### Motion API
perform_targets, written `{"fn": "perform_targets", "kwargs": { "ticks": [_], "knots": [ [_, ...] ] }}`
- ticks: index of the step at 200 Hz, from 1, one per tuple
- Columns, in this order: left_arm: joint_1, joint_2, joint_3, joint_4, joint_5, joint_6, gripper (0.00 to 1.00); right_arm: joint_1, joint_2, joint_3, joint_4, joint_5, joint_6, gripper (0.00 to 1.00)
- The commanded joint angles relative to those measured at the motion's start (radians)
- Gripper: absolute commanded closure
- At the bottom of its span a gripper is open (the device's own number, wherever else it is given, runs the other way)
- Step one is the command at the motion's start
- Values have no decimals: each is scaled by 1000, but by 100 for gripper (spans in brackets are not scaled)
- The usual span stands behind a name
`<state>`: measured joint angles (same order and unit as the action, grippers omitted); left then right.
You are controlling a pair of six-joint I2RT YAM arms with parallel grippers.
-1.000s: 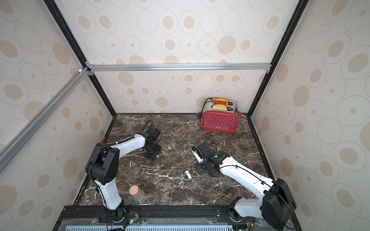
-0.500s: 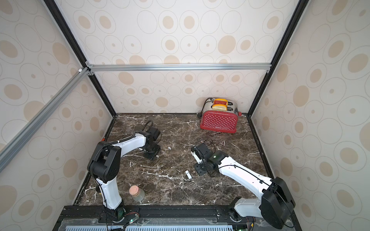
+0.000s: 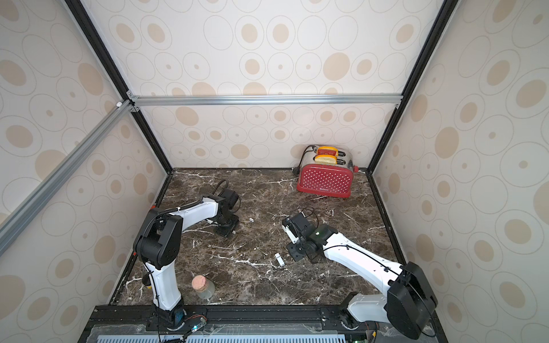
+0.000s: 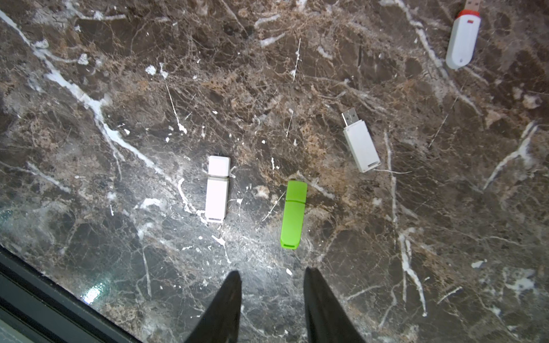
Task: Close the usb drive cover
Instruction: Pick up the cover from the center of the board.
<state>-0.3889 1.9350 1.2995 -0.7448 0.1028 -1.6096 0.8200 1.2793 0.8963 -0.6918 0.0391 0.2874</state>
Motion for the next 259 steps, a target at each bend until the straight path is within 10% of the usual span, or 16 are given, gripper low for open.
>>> {"fn": "perform_targets", "kwargs": {
  "ticks": [1, 259],
  "knots": [
    [1, 28, 23, -11, -3, -20, 54, 10, 6, -13, -2, 5, -4, 62],
    [-1, -8, -15, 23, 9, 87, 86, 16, 107, 30, -7, 40, -1, 63]
  ]
}}
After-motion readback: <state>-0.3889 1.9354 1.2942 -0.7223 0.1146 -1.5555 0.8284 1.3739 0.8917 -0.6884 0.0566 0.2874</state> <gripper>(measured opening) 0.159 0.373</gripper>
